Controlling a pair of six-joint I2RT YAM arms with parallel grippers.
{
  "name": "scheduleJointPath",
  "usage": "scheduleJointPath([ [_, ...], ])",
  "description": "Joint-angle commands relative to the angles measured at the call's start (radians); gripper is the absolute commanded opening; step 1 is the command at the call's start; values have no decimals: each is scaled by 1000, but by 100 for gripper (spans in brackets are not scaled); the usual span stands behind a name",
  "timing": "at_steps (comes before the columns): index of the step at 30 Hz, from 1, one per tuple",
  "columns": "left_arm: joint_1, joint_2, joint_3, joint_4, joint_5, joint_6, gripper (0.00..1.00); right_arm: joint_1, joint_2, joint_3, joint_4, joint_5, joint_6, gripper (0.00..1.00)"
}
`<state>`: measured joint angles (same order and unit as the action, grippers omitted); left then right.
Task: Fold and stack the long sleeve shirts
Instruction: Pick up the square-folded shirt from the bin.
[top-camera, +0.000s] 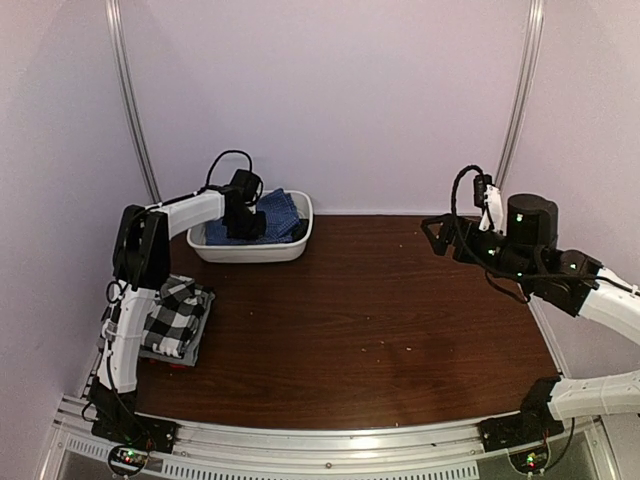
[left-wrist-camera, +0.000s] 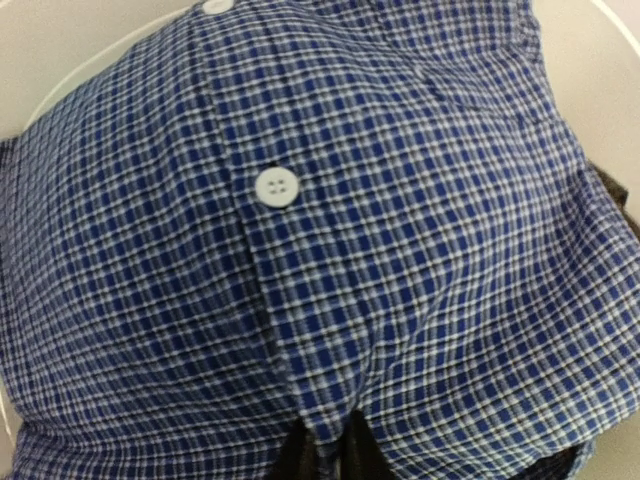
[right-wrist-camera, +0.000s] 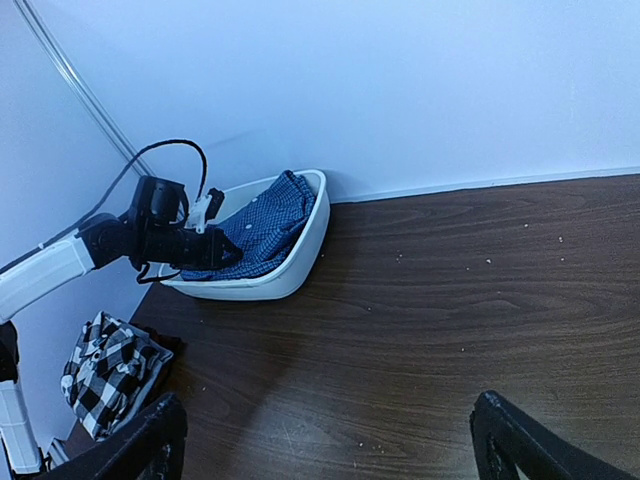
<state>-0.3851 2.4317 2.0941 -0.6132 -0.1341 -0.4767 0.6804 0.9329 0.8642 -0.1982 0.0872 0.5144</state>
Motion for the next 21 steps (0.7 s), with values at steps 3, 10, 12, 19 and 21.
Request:
scheduleJointPath([
  [3, 5, -38, 78, -7, -20, 40, 0, 0, 0, -5, 20, -20, 16, 100],
  [10, 5, -182, 107, 20, -40, 98, 0, 1, 22, -5, 39, -31, 18, 100],
  [12, 4, -234, 107, 41, -22, 119, 0, 1, 33, -2, 46, -37, 17, 100],
  [19, -34, -419, 78, 110, 71, 192, 0, 1, 66, 17, 58, -29, 6, 100],
  [21, -67, -492, 45, 136, 81, 217, 0, 0, 71, 23, 59, -21, 1, 100],
])
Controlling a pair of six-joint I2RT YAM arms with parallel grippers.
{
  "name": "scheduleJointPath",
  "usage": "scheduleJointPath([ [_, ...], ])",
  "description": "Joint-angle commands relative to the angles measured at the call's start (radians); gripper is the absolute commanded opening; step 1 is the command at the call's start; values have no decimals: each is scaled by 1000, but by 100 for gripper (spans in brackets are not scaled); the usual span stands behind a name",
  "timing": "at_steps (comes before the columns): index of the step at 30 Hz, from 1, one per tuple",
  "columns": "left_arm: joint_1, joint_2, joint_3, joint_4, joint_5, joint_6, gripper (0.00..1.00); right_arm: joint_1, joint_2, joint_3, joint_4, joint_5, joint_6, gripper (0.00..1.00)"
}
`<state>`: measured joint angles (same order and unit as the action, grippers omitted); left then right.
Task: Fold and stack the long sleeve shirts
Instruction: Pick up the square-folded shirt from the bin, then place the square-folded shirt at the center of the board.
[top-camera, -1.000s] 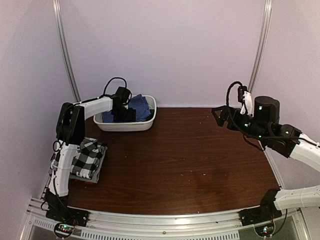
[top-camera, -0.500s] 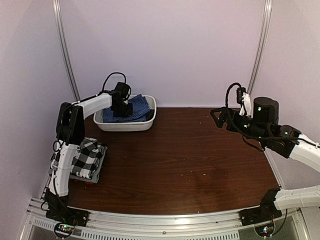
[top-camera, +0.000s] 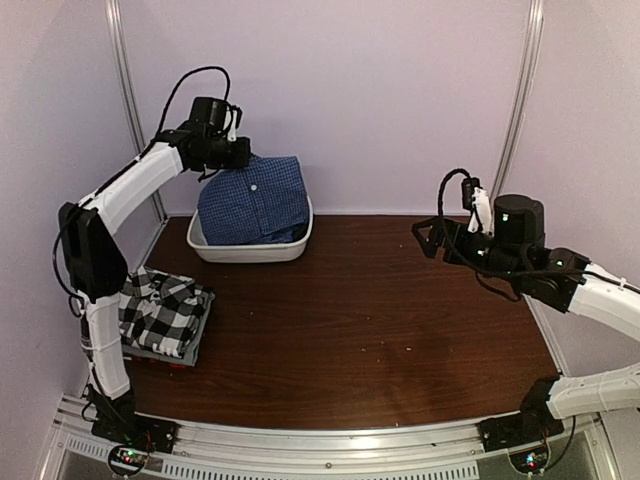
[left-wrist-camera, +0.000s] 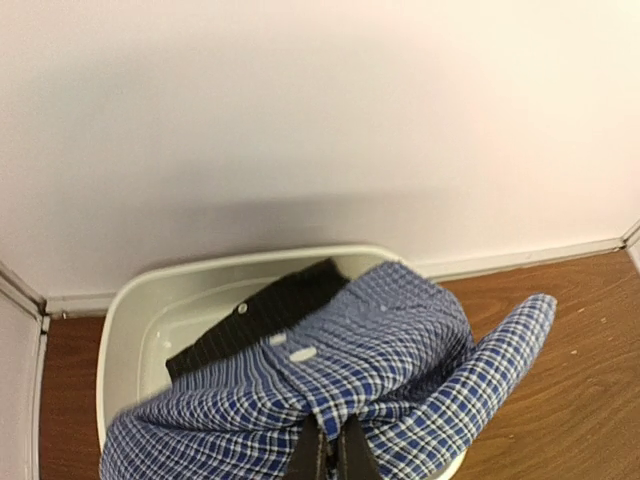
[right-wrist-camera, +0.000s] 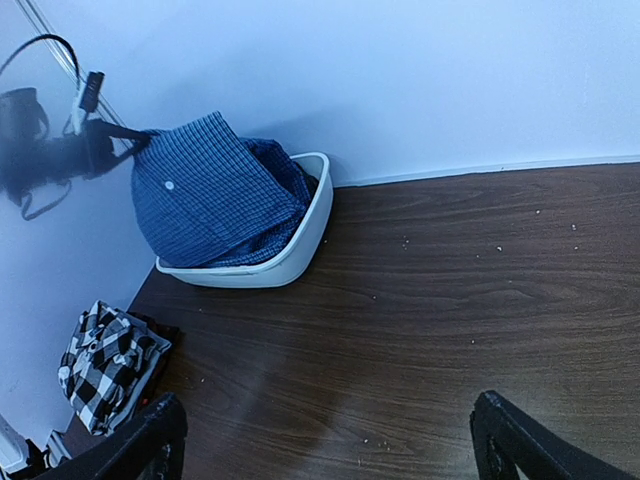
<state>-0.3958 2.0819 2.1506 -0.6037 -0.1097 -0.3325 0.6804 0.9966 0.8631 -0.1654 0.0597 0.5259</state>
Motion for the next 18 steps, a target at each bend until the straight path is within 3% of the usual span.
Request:
scheduleJointPath([
  [1, -75, -174, -30, 139, 58, 83, 0, 0, 9, 28, 26, 10, -14, 100],
  [10, -343, -455, -277, 287, 80, 132, 0, 0, 4, 58, 16, 41, -44, 100],
  [18, -528, -541, -228, 364, 203, 70, 0, 0, -33, 88, 8, 70, -57, 100],
])
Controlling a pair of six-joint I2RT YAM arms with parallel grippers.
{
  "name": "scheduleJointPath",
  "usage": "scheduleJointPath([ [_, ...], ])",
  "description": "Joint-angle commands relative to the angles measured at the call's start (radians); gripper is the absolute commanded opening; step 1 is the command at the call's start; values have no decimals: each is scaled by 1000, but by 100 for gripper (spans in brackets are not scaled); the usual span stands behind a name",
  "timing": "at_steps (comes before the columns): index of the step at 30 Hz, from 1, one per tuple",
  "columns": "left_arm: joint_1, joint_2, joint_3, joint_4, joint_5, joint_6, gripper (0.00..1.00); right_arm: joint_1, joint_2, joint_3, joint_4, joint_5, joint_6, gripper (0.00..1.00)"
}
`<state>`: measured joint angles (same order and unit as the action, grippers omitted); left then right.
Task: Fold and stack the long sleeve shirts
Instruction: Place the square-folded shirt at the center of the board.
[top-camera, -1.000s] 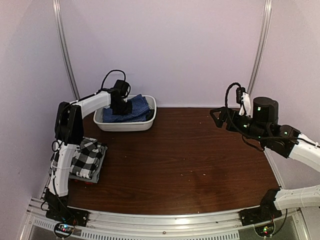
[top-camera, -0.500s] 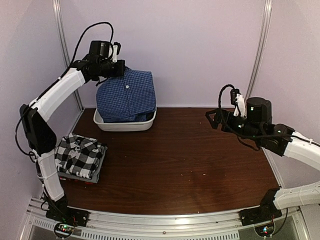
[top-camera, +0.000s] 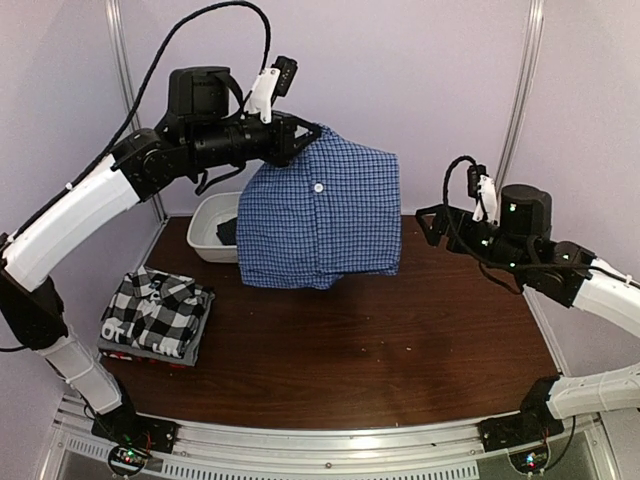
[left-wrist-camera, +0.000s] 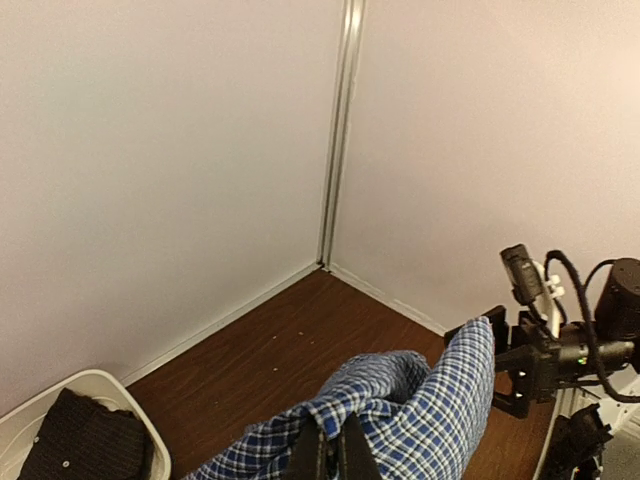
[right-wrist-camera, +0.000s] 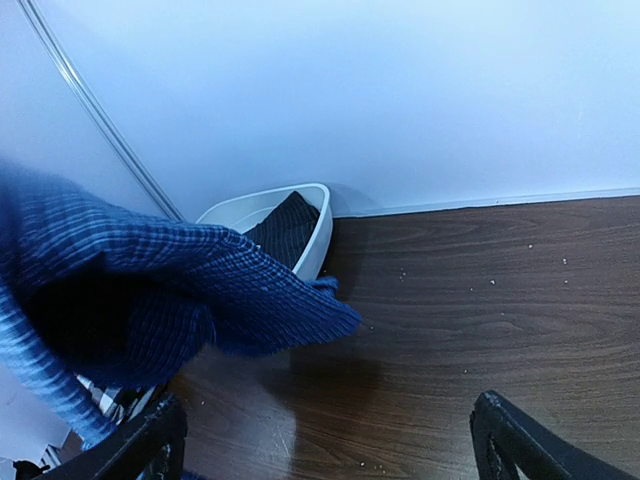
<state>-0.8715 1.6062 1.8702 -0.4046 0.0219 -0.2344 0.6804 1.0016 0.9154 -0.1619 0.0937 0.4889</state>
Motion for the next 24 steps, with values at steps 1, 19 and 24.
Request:
scheduleJointPath([
  [1, -56, -66, 61, 173, 90, -46, 0, 0, -46, 36, 8, 36, -19, 100],
  [19, 265, 418, -161, 43, 469, -469, 8, 0, 94, 10, -116, 12, 6, 100],
  [24, 267, 433, -177, 19, 411, -408, 45, 2, 100, -98, -112, -31, 37, 100],
])
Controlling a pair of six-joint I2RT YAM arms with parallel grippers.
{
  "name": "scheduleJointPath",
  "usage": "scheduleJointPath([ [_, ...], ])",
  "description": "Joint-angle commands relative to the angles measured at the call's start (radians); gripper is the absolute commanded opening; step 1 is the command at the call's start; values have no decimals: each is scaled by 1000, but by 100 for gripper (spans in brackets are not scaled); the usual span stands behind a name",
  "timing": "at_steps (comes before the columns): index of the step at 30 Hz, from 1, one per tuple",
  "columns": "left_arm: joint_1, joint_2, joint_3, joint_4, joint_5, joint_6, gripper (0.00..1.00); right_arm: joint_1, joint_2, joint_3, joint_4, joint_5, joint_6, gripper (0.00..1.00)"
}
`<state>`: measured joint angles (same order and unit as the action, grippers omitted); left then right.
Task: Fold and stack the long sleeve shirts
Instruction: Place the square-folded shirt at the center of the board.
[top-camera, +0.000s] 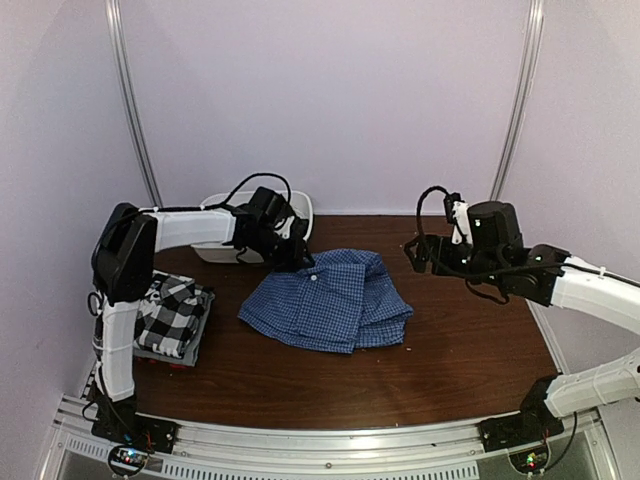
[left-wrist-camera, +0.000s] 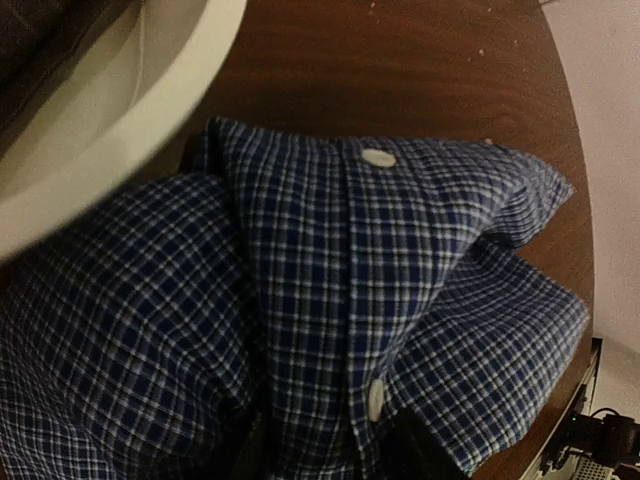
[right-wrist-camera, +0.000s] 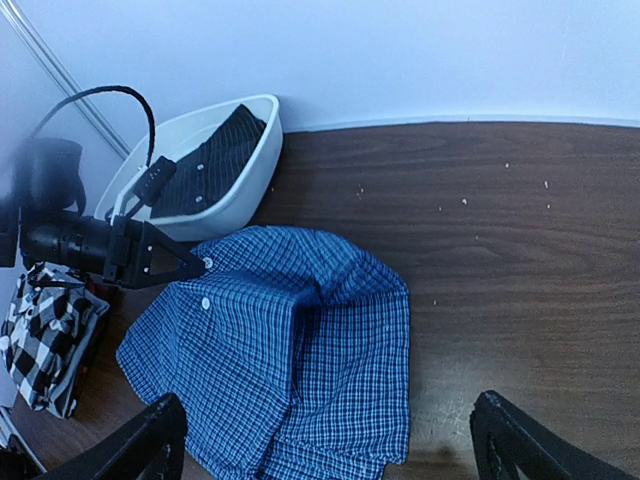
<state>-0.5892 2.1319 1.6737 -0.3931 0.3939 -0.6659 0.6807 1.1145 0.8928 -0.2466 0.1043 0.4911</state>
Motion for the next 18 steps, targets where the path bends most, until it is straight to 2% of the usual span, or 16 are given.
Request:
scheduleJointPath([
  [1, -15, -104, 17, 5, 23, 32, 49, 1, -18, -101, -25, -49, 44, 100],
  [3, -15, -133, 15, -11, -12, 57, 58, 1, -28, -167, -9, -66, 72, 99],
  [8, -37, -226, -49, -47, -74, 136, 69, 7, -24, -273, 54, -123, 143, 92],
  [13, -116, -316, -158, -82, -166, 205, 71, 31, 10, -356, 166, -172, 225, 83],
  [18, -253, -342, -237, -82, -227, 210, 70, 78, 98, -388, 243, -184, 293, 77],
])
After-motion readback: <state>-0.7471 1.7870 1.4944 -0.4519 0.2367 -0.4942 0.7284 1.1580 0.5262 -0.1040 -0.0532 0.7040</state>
